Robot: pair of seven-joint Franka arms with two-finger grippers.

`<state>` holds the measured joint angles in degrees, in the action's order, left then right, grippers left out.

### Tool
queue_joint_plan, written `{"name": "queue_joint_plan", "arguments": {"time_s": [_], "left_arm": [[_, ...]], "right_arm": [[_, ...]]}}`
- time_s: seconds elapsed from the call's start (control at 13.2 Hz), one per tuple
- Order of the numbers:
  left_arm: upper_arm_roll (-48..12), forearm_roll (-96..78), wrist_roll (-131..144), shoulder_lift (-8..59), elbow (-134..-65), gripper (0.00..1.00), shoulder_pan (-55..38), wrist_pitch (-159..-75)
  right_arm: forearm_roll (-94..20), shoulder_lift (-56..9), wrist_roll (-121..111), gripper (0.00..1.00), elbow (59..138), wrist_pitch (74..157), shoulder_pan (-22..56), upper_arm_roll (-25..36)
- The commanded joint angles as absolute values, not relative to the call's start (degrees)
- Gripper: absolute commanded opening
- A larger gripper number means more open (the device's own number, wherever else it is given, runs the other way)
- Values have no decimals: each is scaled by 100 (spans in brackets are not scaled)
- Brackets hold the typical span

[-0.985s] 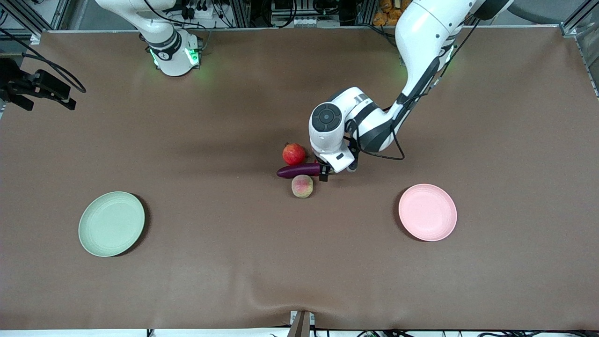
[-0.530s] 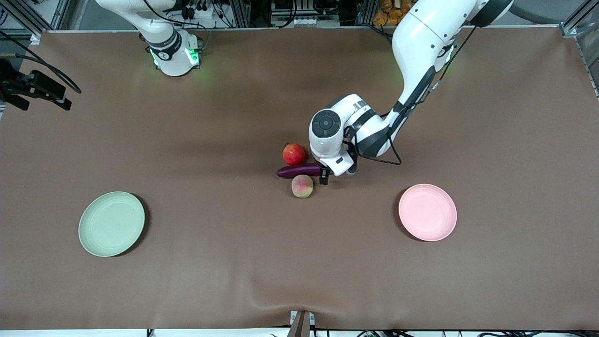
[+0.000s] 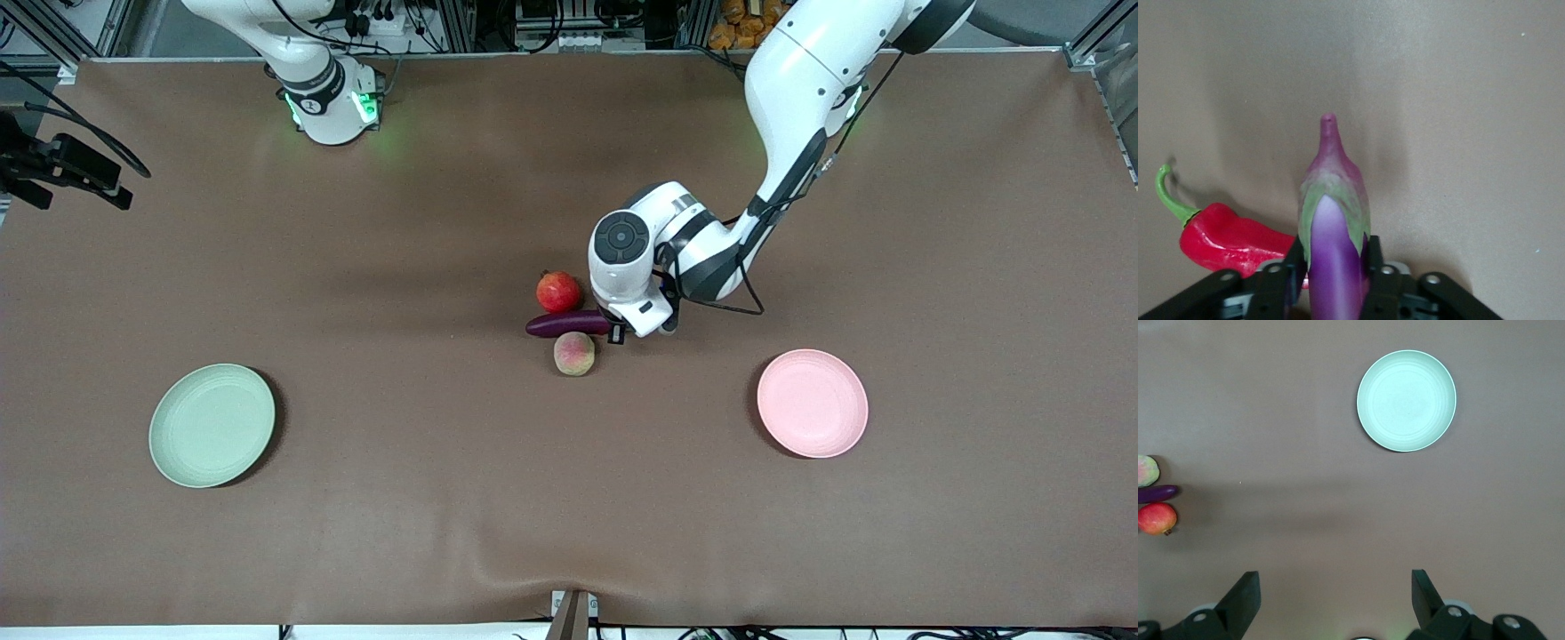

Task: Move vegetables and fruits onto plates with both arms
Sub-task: 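Reach down and grasp the purple eggplant with the left gripper, then carry the eggplant toward the pink plate while the right gripper reaches the peach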

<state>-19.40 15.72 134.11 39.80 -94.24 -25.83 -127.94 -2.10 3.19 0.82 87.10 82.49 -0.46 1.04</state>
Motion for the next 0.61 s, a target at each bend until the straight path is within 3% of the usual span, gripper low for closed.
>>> {"name": "queue_joint_plan", "arguments": {"time_s": [0.0, 0.38, 0.53], "left_arm": [[-1934, 1749, 13579, 3956, -9308, 0, -2707, -12850], [-1960, 1775, 12546, 3130, -9246, 0, -2278, -12464], [-1995, 1697, 11292, 2787, -9255, 0, -1813, -12061]], "right_arm": [[-316, 431, 18, 100, 8824, 8244, -185, 18], [-282, 352, 0, 100, 8789, 8253, -193, 18], [-142, -6, 0, 100, 8719, 8279, -167, 9]]}}
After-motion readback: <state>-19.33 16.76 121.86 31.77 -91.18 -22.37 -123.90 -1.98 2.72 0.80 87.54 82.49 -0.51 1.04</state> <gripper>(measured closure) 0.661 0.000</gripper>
